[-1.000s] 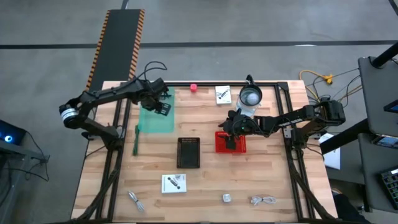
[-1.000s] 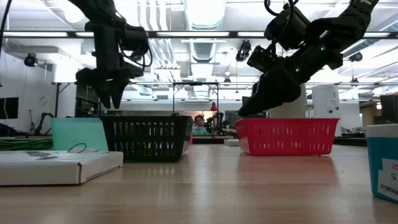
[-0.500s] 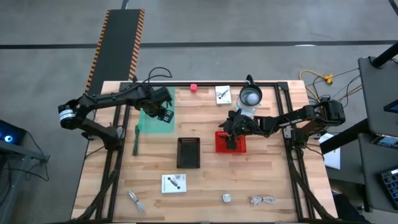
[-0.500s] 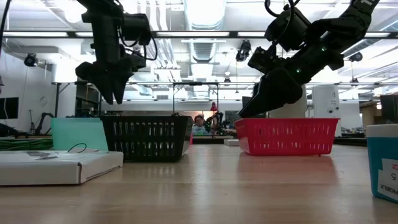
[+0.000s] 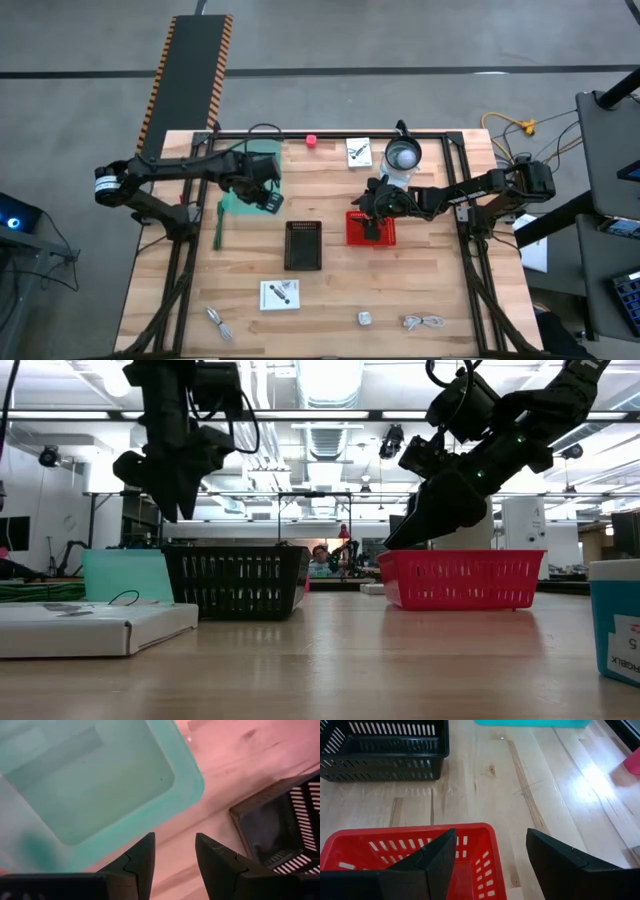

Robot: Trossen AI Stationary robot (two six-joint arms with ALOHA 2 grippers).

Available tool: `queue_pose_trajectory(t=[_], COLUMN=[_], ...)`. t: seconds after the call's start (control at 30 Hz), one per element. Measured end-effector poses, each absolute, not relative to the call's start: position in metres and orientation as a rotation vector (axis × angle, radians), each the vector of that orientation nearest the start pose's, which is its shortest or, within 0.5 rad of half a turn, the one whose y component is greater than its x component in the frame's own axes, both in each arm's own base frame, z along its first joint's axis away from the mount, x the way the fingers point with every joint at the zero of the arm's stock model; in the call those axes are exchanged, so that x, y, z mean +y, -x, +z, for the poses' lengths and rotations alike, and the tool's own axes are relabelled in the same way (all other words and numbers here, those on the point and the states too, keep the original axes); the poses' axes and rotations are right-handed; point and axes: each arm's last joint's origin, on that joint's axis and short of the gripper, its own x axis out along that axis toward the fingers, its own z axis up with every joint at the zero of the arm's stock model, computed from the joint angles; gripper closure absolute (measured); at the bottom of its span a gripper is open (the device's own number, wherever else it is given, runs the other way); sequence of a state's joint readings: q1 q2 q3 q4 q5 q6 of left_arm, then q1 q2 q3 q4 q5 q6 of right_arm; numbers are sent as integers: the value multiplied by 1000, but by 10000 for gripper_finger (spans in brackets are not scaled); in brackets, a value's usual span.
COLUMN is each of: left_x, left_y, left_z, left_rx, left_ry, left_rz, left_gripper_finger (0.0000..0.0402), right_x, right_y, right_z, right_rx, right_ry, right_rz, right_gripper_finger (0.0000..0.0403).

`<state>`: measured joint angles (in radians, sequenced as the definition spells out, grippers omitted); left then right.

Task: Pick and place items into bin
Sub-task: Put the green charger cable into the blue bin

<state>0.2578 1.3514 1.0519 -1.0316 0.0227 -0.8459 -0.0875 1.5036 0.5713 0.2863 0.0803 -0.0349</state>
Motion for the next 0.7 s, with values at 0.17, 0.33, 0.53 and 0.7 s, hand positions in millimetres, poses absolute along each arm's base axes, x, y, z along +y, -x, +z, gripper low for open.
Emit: queue_pose_trajectory(t=[0.17, 0.33, 0.53, 0.7], left_x=[51, 42, 32, 25], left_y=[-231, -232, -233, -232], left_z=[252, 252, 252, 251], left_rx=[1193, 1197, 1217, 1237], left_ry=[892, 900, 901, 881], left_rz=[730, 723, 722, 704], left_gripper_finger=[278, 278, 278, 278], right_x=[-26, -26, -26, -26], right_y=[-272, -272, -272, -272], right_z=[148, 148, 148, 148], right_rx=[650, 650, 650, 650], right_ry=[33, 33, 33, 32], right_rz=[-150, -150, -150, -151], right_gripper_finger=[179, 179, 179, 179])
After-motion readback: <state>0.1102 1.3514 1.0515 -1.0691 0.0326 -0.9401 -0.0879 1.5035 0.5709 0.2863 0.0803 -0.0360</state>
